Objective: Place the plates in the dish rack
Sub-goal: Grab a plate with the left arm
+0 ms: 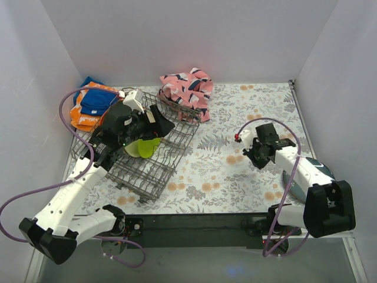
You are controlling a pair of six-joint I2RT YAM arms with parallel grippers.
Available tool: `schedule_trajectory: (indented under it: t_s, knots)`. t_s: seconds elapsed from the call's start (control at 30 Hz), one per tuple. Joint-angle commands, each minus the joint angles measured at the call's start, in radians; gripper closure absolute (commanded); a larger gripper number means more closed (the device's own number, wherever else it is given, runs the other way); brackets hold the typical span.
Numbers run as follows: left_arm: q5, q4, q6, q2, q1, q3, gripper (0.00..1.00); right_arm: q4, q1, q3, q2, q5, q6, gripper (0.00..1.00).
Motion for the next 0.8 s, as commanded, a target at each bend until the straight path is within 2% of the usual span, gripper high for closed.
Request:
schedule_trajectory:
  t_s: [0.0,0.17,0.23,0.4,0.57,0.77]
  knots:
    - [0.036,0.03,0.001,0.017,0.005,0.004,0.21,-0.084,-0.124,0.054,-0.045,-0.073,-0.093,0.82]
    - [0.059,0.045,-0.008,0.03,0.005,0.002,0.21,-0.184,-0.328,0.1,-0.032,-0.13,-0.238,0.7]
    - [0.067,0.048,-0.013,0.033,0.003,-0.001,0.21,-0.212,-0.403,0.128,-0.013,-0.153,-0.32,0.62]
    - [0.081,0.051,-0.016,0.031,0.005,-0.007,0.21,-0.333,-0.519,0.25,0.105,-0.187,-0.5,0.44]
    - [0.096,0.055,-0.013,0.033,0.005,-0.006,0.21,-0.509,-0.575,0.401,0.304,-0.179,-0.708,0.38]
    - [0.102,0.044,-0.013,0.024,0.003,-0.009,0.21,-0.508,-0.608,0.5,0.403,-0.113,-0.84,0.34]
